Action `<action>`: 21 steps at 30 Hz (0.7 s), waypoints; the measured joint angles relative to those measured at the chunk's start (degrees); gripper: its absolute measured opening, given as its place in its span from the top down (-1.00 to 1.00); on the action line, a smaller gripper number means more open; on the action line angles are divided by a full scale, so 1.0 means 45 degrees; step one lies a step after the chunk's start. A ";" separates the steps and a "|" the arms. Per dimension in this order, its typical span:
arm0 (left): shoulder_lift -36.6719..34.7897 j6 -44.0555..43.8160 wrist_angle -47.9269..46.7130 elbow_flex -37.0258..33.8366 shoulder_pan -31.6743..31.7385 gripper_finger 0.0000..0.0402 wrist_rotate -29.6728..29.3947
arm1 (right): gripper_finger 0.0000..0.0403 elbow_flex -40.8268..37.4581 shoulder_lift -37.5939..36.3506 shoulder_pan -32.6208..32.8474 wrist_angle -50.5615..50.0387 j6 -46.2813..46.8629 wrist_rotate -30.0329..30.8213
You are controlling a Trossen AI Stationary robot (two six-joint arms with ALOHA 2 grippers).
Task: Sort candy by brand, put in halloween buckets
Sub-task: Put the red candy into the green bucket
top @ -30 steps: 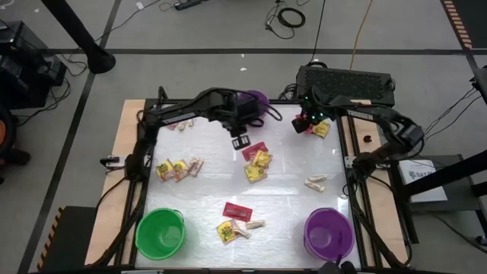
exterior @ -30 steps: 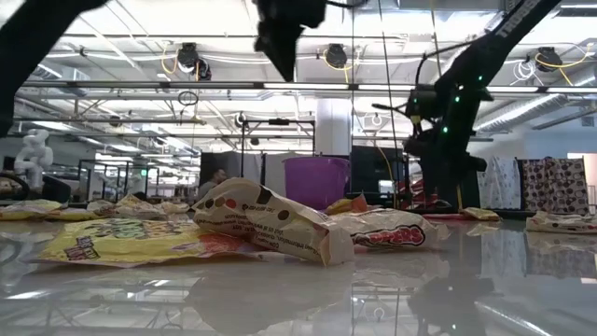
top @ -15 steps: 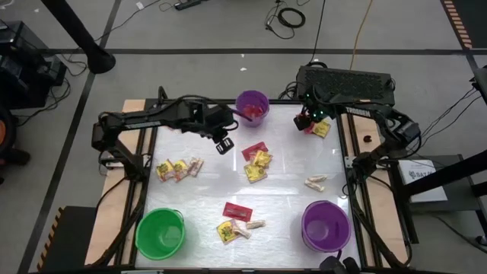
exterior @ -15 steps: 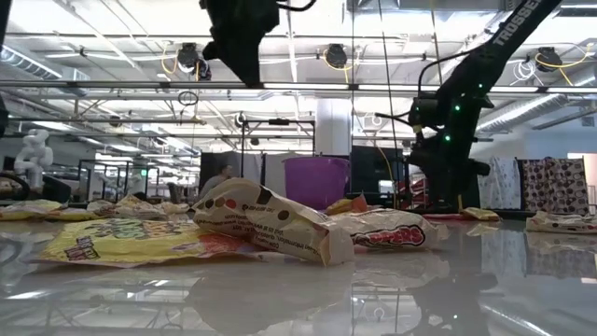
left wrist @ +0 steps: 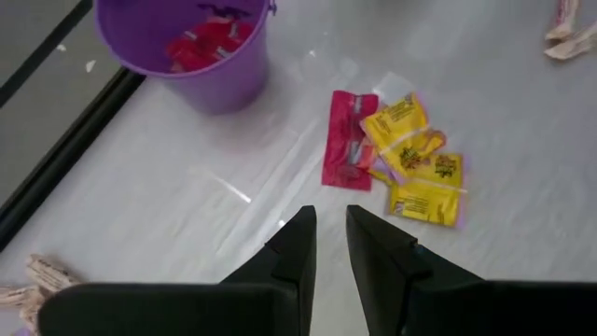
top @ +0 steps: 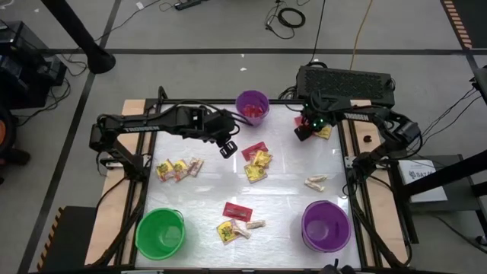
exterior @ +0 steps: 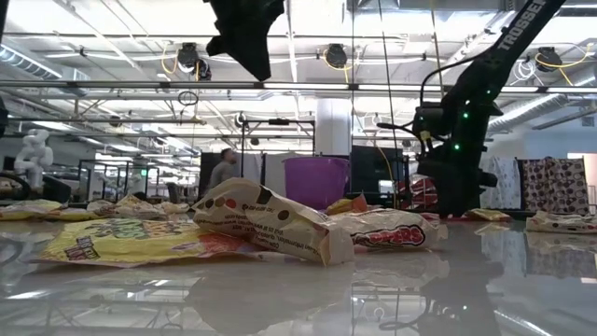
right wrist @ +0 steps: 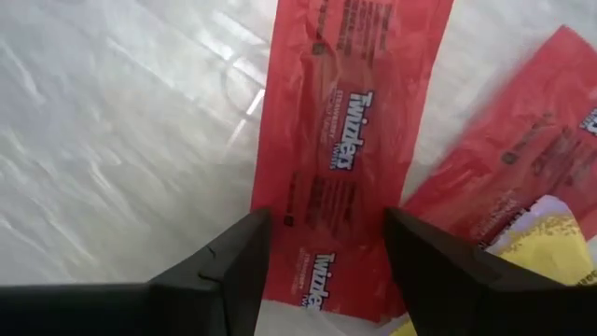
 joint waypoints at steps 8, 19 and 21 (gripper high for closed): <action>0.0000 -0.0105 0.0363 0.0000 0.0000 0.65 -0.0122 | 0.16 -0.0220 -0.0033 0.0395 0.0009 -0.0236 0.0615; -0.0145 0.0839 -0.0192 0.0000 -0.0266 0.65 -0.0265 | 0.87 -0.0266 -0.0384 0.0461 -0.0382 -0.0753 0.0531; -0.0194 0.1209 -0.0377 0.0013 -0.0356 0.65 -0.0395 | 0.95 -0.0276 -0.0752 0.0520 -0.0773 -0.0747 0.0549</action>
